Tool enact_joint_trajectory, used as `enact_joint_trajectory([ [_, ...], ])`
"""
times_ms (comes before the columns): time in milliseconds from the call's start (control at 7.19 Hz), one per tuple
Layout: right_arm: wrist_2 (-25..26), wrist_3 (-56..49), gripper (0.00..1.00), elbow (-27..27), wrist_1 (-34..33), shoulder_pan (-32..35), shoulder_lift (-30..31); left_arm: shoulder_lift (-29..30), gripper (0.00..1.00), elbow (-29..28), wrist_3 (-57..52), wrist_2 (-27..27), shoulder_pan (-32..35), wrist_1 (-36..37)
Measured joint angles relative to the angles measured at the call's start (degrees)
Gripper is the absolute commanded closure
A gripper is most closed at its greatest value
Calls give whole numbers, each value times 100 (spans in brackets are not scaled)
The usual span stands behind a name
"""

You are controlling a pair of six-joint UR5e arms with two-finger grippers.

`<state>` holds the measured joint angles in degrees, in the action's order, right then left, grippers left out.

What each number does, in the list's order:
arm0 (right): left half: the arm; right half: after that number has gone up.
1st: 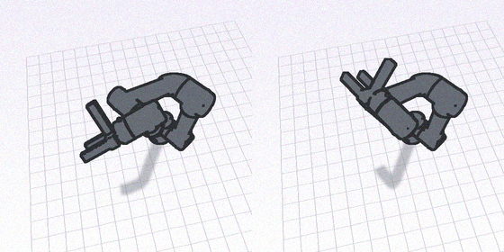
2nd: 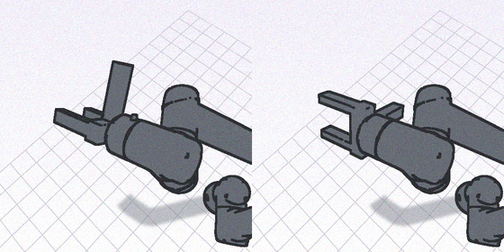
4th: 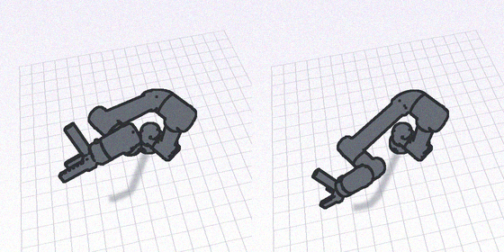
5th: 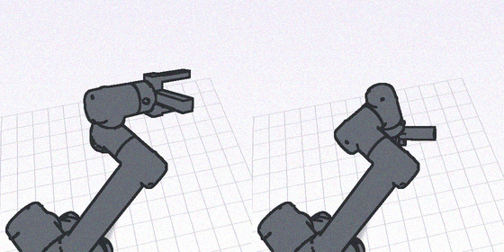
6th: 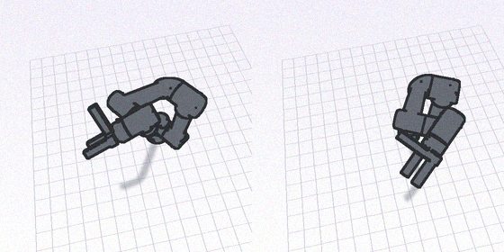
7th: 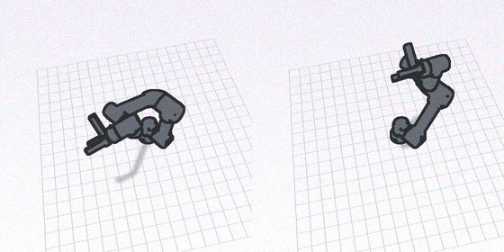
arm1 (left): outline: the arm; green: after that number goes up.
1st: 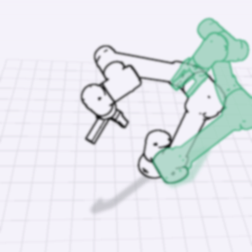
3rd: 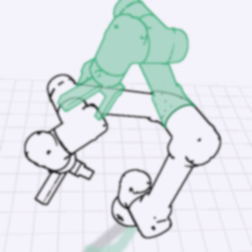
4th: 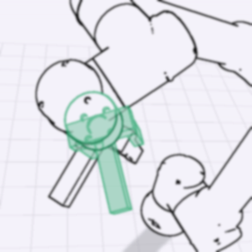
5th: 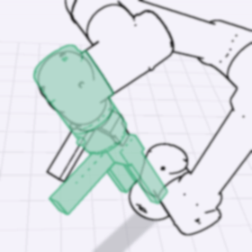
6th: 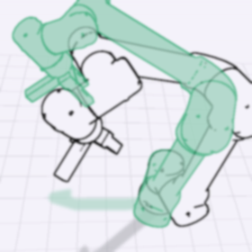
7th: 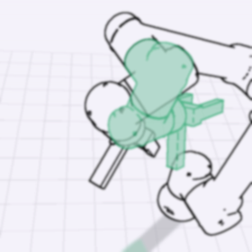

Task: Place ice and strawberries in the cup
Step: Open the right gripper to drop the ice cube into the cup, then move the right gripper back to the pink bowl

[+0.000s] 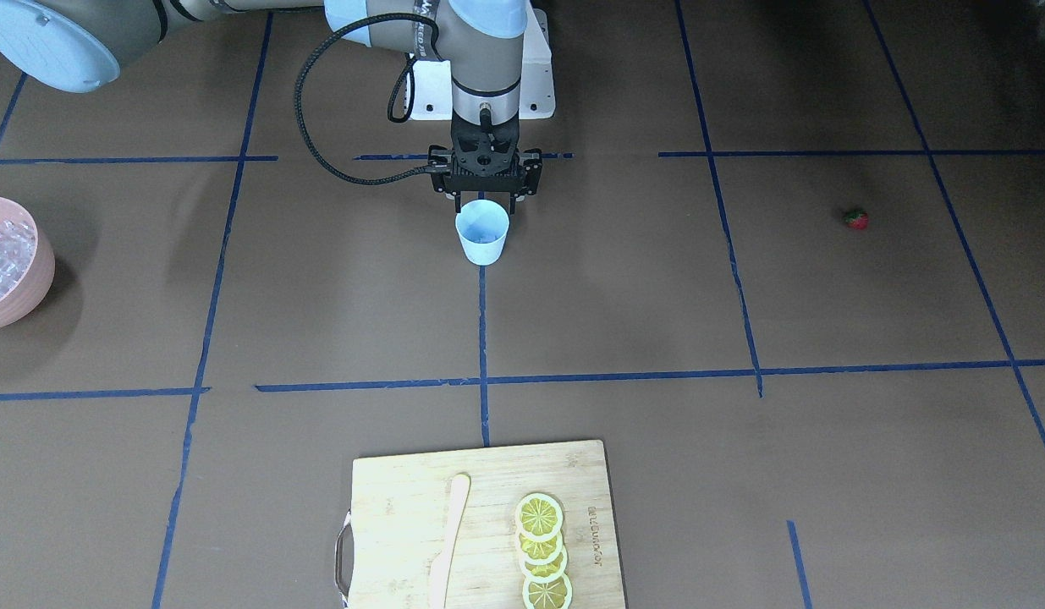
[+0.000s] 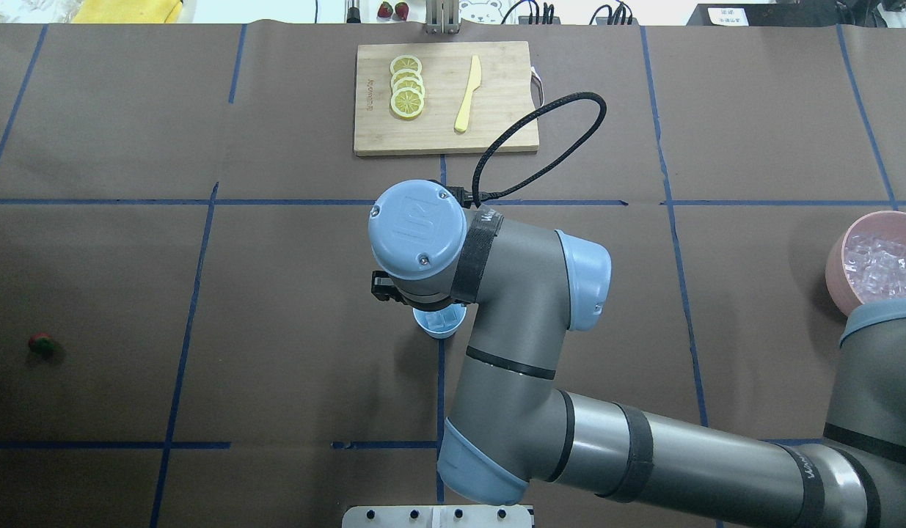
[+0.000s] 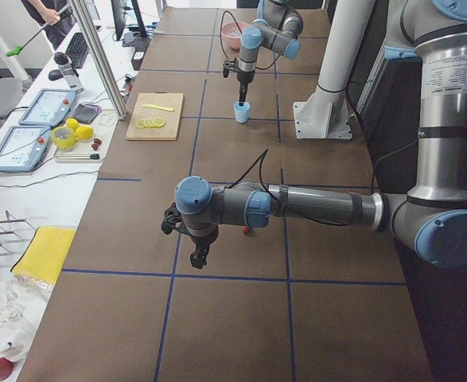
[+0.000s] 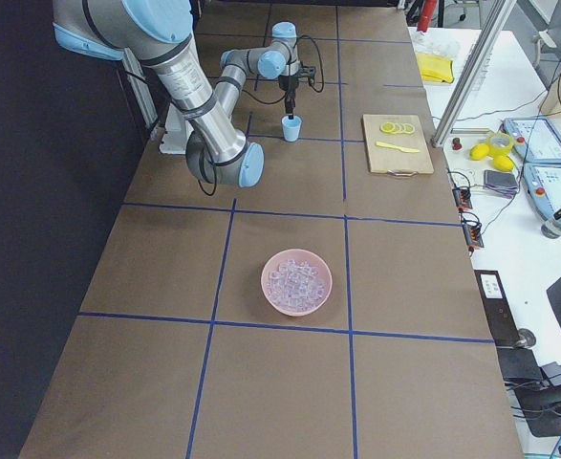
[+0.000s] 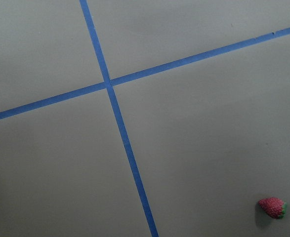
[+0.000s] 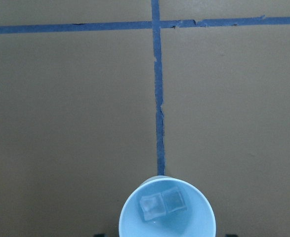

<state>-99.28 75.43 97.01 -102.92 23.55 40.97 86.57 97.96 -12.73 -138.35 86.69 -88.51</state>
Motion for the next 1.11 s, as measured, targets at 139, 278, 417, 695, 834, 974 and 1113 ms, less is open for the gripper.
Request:
enact_joint_trajectory([
  [139, -29, -196, 1, 282, 0, 81, 182, 0, 0, 2, 0, -1, 0, 0],
  [278, -80, -594, 1, 762, 0, 216, 538, 0, 0, 3, -1, -3, -1, 0],
  [417, -180, -1028, 1, 1258, 11, 373, 957, 0, 0, 1, -1, -3, -2, 0],
  [695, -527, -2058, 1, 2130, 64, 804, 2011, 0, 0, -20, -3, -3, -3, 0],
  [834, -849, -2681, 2, 2381, 126, 1195, 2538, 0, 0, -30, -7, -6, -1, 0],
  [974, -1236, -3361, 2, 2496, 247, 1678, 3034, -6, 0, -24, -9, -7, 2, 0],
  [1113, -1591, -4044, 2, 2534, 391, 2169, 3503, -12, 0, -14, -9, -6, 3, 0],
])
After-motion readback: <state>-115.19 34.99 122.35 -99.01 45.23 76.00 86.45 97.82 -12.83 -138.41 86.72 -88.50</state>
